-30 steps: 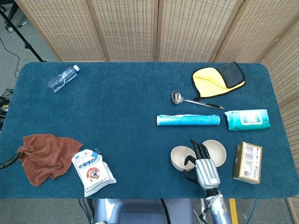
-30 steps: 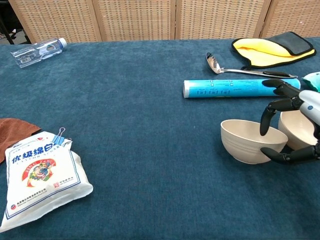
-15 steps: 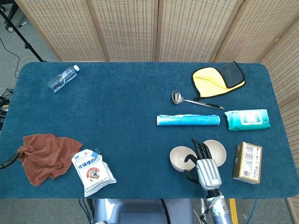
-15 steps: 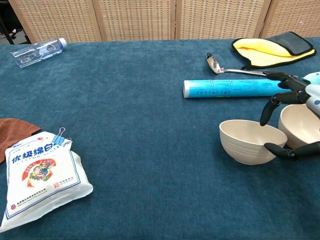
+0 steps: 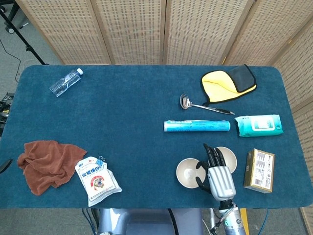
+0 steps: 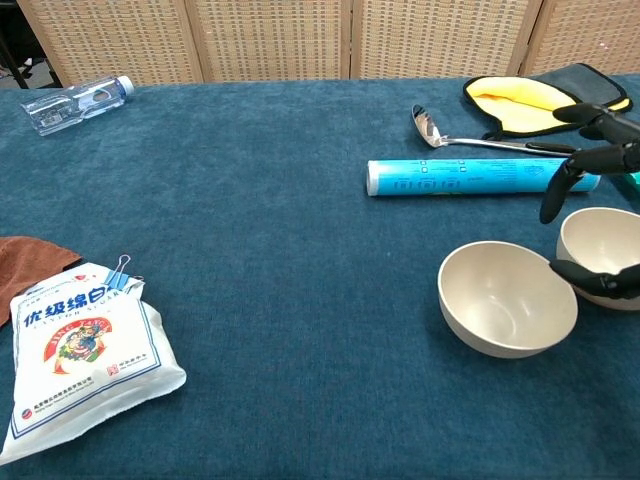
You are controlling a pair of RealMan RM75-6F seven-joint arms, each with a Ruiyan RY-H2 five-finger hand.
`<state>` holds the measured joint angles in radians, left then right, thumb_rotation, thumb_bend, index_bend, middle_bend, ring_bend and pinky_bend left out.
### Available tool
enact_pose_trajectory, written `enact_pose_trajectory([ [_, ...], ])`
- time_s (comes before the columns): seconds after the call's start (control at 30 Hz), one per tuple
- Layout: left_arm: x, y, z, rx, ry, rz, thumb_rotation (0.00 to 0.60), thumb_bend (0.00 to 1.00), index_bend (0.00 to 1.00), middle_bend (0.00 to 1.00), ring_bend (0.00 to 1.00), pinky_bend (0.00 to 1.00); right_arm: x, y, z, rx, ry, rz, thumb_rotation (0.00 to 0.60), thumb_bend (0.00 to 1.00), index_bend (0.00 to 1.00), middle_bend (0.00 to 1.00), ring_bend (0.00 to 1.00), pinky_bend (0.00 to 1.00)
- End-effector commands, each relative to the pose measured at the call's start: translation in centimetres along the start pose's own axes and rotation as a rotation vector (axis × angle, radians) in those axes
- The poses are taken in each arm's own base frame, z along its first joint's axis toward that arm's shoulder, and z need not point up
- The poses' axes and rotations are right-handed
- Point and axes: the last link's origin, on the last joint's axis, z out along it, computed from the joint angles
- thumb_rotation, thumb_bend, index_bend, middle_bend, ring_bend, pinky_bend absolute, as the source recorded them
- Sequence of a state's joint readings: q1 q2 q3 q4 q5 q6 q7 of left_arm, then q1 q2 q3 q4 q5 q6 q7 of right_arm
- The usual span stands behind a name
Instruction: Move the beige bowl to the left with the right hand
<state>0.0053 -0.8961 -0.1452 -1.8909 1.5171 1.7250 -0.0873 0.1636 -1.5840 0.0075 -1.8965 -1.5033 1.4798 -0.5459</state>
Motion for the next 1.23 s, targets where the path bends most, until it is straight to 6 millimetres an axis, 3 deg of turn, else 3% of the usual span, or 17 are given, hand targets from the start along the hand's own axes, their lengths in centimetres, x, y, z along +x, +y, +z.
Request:
enact_pose_trajectory([
  [0.03,-0.1,0.0,0.0,-0.002,-0.007,-0.003,0.199,0.0,0.0,0.0,0.0,0.0,0.6,0.2,-0.1,0.001,0.012,-0.021,0.6,0.31,0.45,0.0,0.0,0.0],
  [0.3,-1.3,0.3,-0.1,-0.012,-0.054,0.002,0.199,0.0,0.0,0.0,0.0,0.0,3.3,3.3,-1.5,-0.024,0.035,-0.106,0.6,0.31,0.45,0.0,0.0,0.0],
  [0.33,-2.1,0.4,-0.3,-0.018,-0.092,0.007,0.199,0.0,0.0,0.0,0.0,0.0,4.9,5.3,-2.5,-0.057,0.073,-0.155,0.6,0.31,0.45,0.0,0.0,0.0],
  [0.47,-3.4,0.6,-0.4,-0.025,-0.135,0.027,0.199,0.0,0.0,0.0,0.0,0.0,7.7,8.1,-4.4,-0.064,0.126,-0.156,0.6,0.31,0.45,0.0,0.0,0.0],
  [0.57,-4.4,0.8,-0.6,-0.037,-0.164,0.05,0.199,0.0,0.0,0.0,0.0,0.0,9.5,9.9,-5.4,-0.079,0.177,-0.165,0.6,0.29,0.4,0.0,0.0,0.0],
  [0.7,-5.7,1.1,-1.0,-0.048,-0.207,0.082,0.2,0.0,0.0,0.0,0.0,0.0,11.5,12.0,-6.1,-0.093,0.242,-0.195,0.6,0.18,0.27,0.0,0.0,0.0],
  [0.8,-6.7,1.4,-1.2,-0.054,-0.229,0.103,0.201,0.0,0.0,0.0,0.0,0.0,12.1,13.4,-6.2,-0.09,0.28,-0.185,0.6,0.04,0.21,0.0,0.0,0.0],
  [0.87,-7.0,1.5,-1.4,-0.057,-0.235,0.109,0.203,0.0,0.0,0.0,0.0,0.0,12.1,13.9,-6.4,-0.089,0.287,-0.166,0.6,0.0,0.21,0.0,0.0,0.0],
  [1.03,-8.0,1.8,-1.7,-0.069,-0.256,0.123,0.204,0.0,0.0,0.0,0.0,0.0,12.3,15.4,-6.6,-0.097,0.31,-0.108,0.6,0.0,0.21,0.0,0.0,0.0],
  [1.23,-8.4,1.7,-1.7,-0.068,-0.255,0.124,0.211,0.0,0.0,0.0,0.0,0.0,13.0,15.9,-6.6,-0.07,0.376,-0.092,0.6,0.0,0.18,0.0,0.0,0.0],
])
